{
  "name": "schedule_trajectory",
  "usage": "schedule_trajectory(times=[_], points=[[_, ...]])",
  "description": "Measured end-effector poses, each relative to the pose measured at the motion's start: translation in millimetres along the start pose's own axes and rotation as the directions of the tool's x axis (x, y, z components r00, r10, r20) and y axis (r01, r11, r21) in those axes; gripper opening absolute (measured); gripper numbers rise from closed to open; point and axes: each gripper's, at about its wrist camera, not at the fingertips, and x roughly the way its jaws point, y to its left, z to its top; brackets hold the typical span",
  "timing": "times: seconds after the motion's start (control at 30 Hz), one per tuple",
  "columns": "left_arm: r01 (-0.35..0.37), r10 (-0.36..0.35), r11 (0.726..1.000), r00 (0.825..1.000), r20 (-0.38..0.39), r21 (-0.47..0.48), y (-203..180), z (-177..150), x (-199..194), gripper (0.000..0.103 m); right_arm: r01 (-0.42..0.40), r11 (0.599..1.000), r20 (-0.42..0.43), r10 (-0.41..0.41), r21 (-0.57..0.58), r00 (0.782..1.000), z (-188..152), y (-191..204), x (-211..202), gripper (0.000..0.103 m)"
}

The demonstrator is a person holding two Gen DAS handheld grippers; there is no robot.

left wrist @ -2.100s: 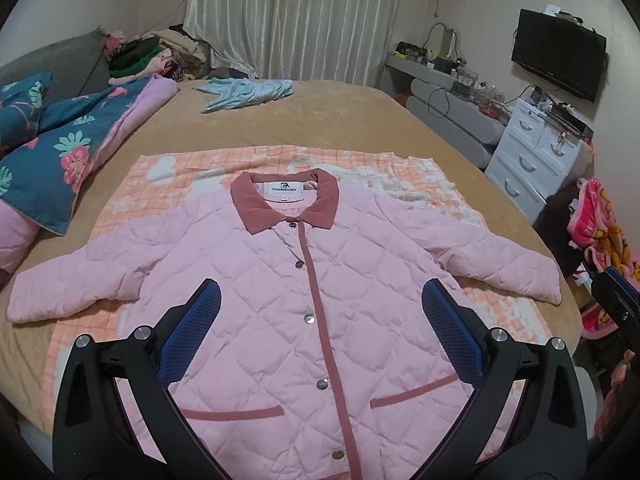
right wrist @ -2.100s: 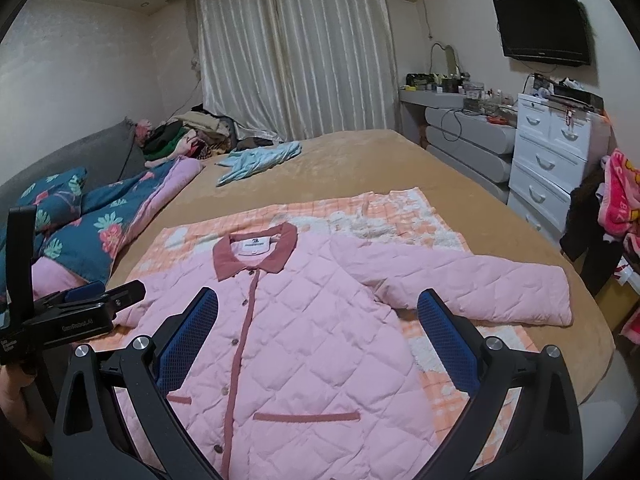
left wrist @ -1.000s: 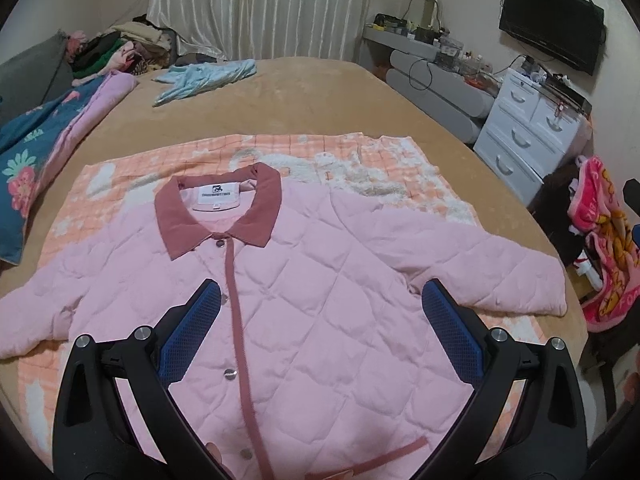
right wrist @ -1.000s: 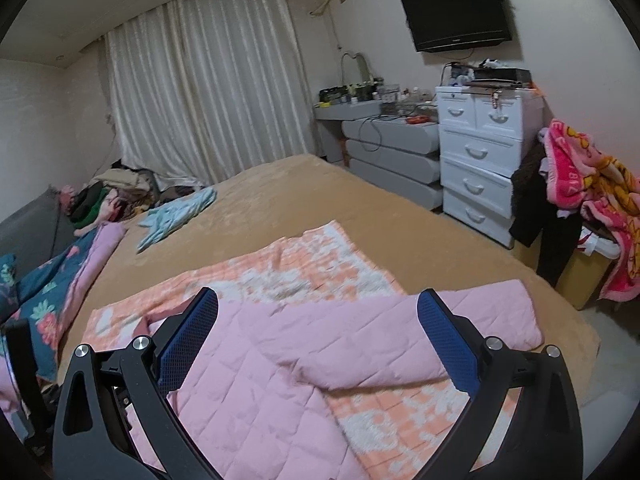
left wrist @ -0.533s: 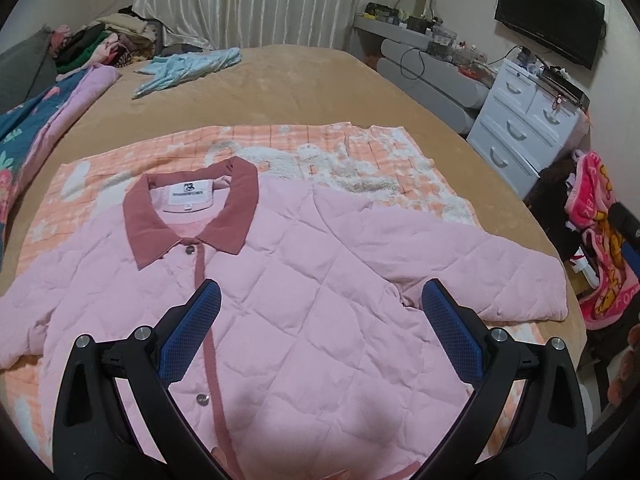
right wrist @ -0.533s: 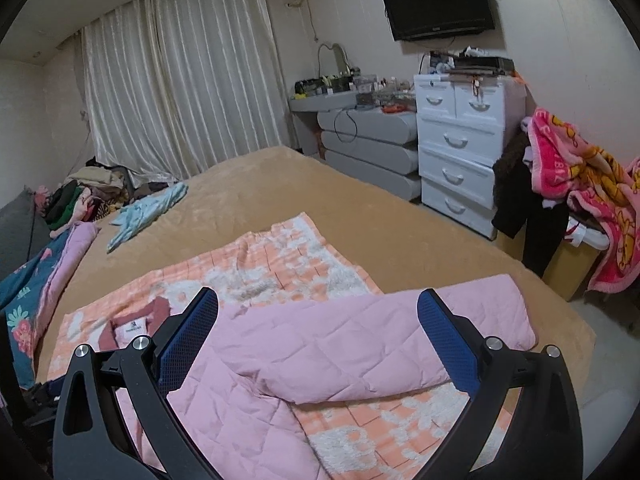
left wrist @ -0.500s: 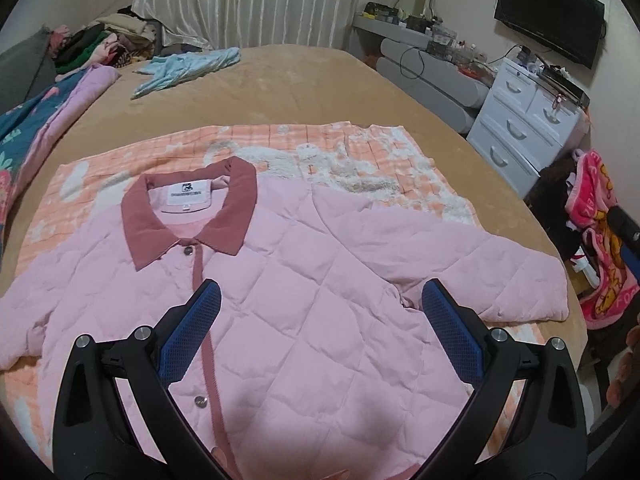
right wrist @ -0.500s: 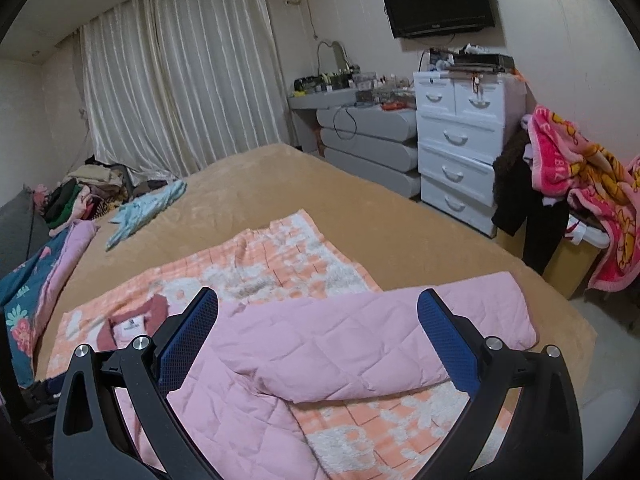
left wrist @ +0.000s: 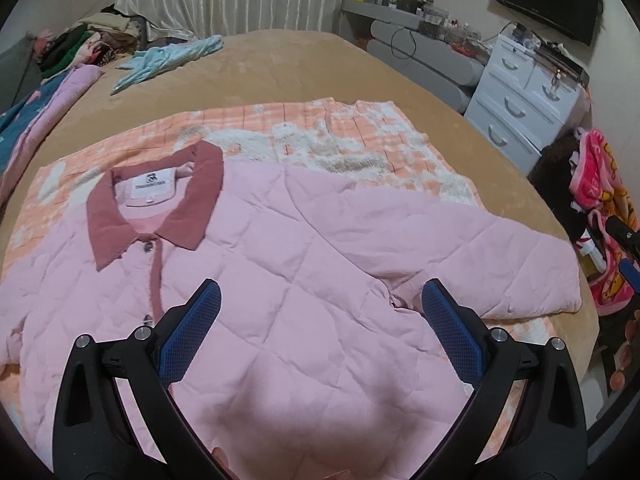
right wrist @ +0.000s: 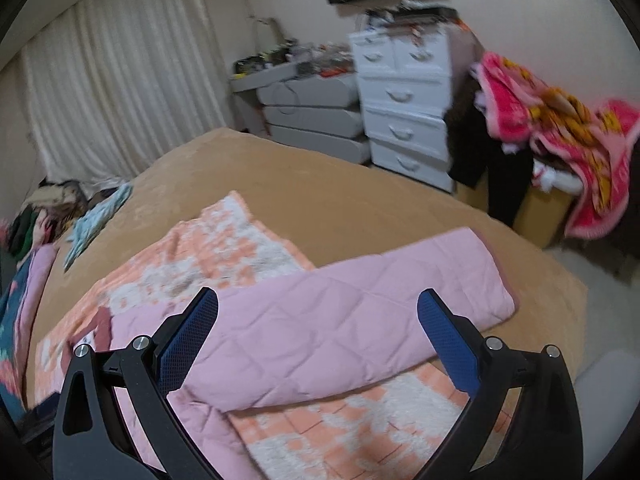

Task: Fold large clothes
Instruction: 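Grasp the jacket sleeve cuff with the right tool and lift it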

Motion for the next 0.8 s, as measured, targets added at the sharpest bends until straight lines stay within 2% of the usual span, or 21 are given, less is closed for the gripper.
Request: schedule_trajectory(times=[0.1, 0.2, 0.47, 0.63, 0.73, 0.8], points=[[0.003, -0.003, 1.000, 1.000, -0.006, 0.010, -7.7, -2.8, 11.6, 0.094, 0.036, 0.999, -0.007, -0.036, 0.040, 0.999, -2.3, -16.3, 12.7, 0.099], [0.003, -0.002, 1.000, 1.000, -0.026, 0.010, -12.9, -6.4, 22.6, 0.094, 0.079, 0.994, -0.050, -0.075, 0.079, 0.996, -6.0, -32.0, 31.5, 0.099], [-0.006, 0.010, 0.999, 0.997, -0.074, 0.052, -19.5, -20.2, 43.5, 0.094, 0.126, 0.974, -0.148, -0.098, 0.191, 0.984, -21.1, -61.7, 71.2, 0.099], [0.001, 0.004, 0.999, 0.995, -0.096, 0.052, -18.3, -28.6, 54.6, 0.094, 0.116, 0.943, -0.231, -0.044, 0.312, 0.972, -36.7, -78.3, 95.7, 0.099], [0.012, -0.005, 0.997, 0.996, -0.090, 0.076, -20.0, -30.7, 57.9, 0.094, 0.138, 0.926, -0.237, -0.055, 0.350, 0.970, -40.8, -86.9, 99.5, 0.099], [0.010, -0.002, 0.995, 0.996, -0.085, 0.097, -21.8, -31.3, 59.9, 0.094, 0.129, 0.910, -0.249, -0.029, 0.393, 0.968, -44.2, -94.8, 105.3, 0.099]])
